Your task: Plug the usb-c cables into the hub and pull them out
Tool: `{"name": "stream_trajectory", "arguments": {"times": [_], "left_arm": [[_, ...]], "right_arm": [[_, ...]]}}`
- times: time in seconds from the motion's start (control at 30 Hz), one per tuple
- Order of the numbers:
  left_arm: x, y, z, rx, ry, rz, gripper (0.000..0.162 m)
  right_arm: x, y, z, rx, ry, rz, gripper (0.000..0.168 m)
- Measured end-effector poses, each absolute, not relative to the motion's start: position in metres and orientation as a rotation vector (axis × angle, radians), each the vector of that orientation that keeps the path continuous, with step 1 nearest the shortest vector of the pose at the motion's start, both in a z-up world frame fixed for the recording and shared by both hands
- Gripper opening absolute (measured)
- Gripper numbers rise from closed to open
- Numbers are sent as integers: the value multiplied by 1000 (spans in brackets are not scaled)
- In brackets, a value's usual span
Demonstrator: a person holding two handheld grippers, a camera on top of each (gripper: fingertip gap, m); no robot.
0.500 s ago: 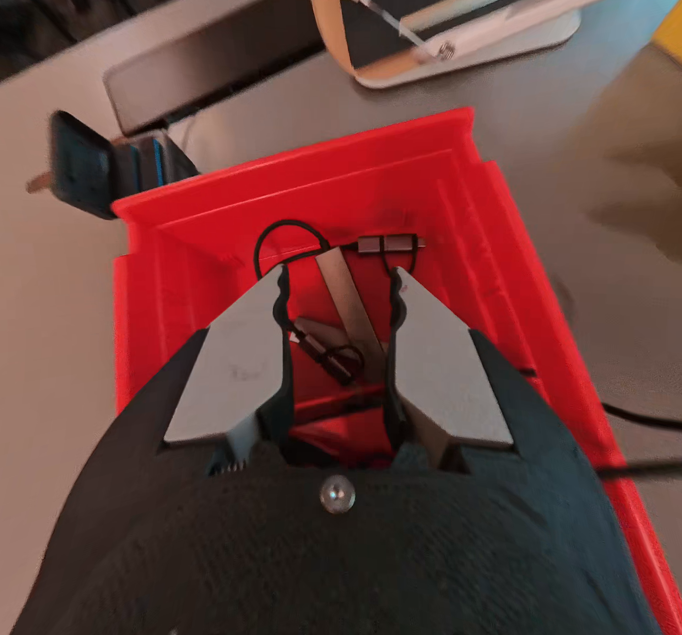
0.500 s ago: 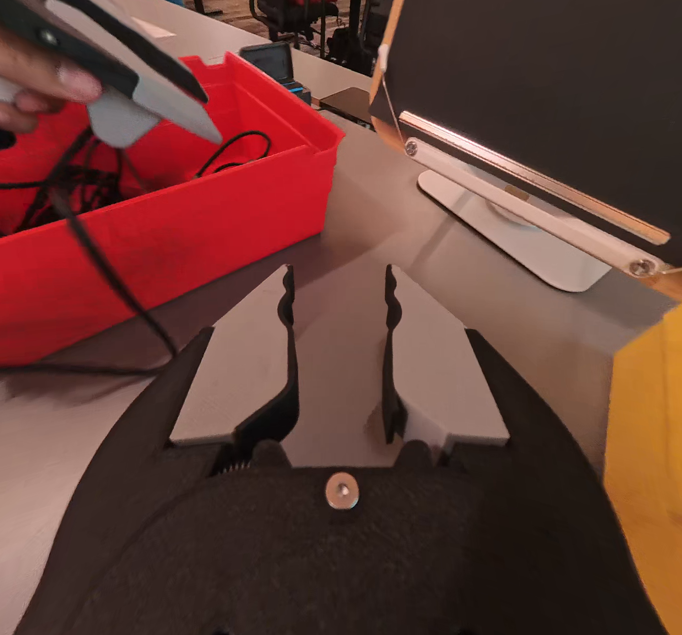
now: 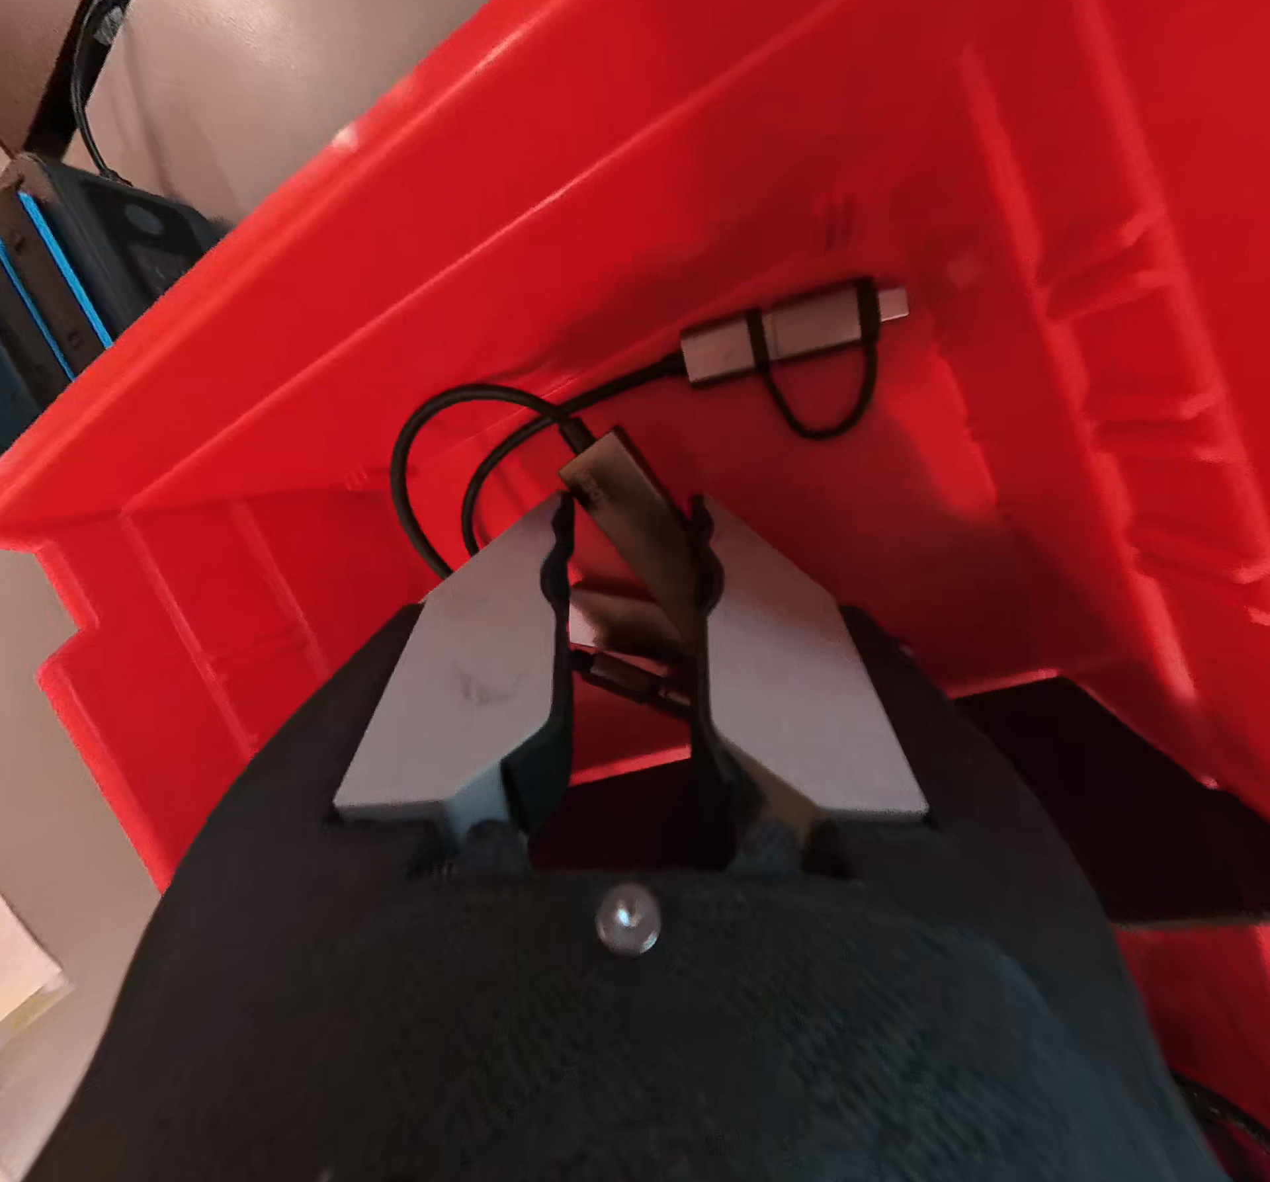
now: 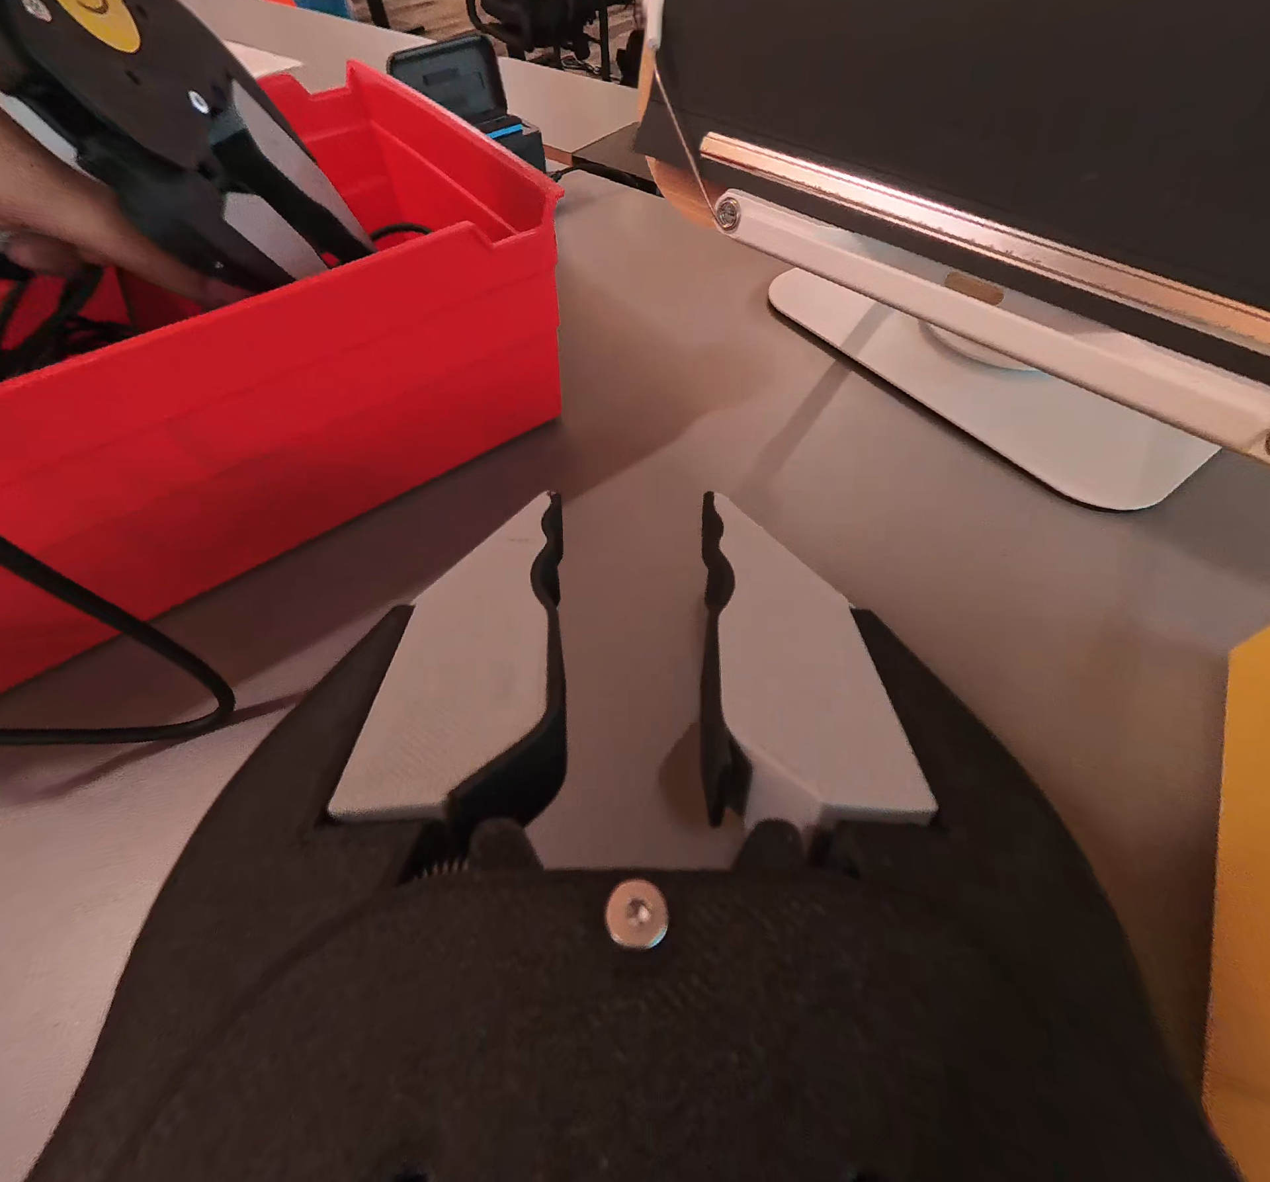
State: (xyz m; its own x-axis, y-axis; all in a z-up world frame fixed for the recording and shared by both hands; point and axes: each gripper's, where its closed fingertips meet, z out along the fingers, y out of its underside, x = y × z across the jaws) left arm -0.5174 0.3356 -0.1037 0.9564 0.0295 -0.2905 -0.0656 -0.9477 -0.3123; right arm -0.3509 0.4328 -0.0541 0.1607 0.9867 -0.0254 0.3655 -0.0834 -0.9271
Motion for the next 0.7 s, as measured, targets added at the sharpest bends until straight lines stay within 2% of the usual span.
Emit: {"name": "stream_trajectory", "arguments": {"times": [0.23,0.43,0.57,0.7], "left_arm": [[-519,333,-107,-2828,-25,385,39],[-516,332,-118,-3007,-104,236,39],[-518,331,-115,-3042,-90,186,34],[-528,331,-77,-2863,-69,269,24]], "right_arm": [[-346,427,-53,-1570,-1339,900,37],[-345,424,-57,-1582,-1346,903,38],[-342,428,-56,-1584,-1337,893,37],[-342,429,-51,-1592,-1318,936,37]]}}
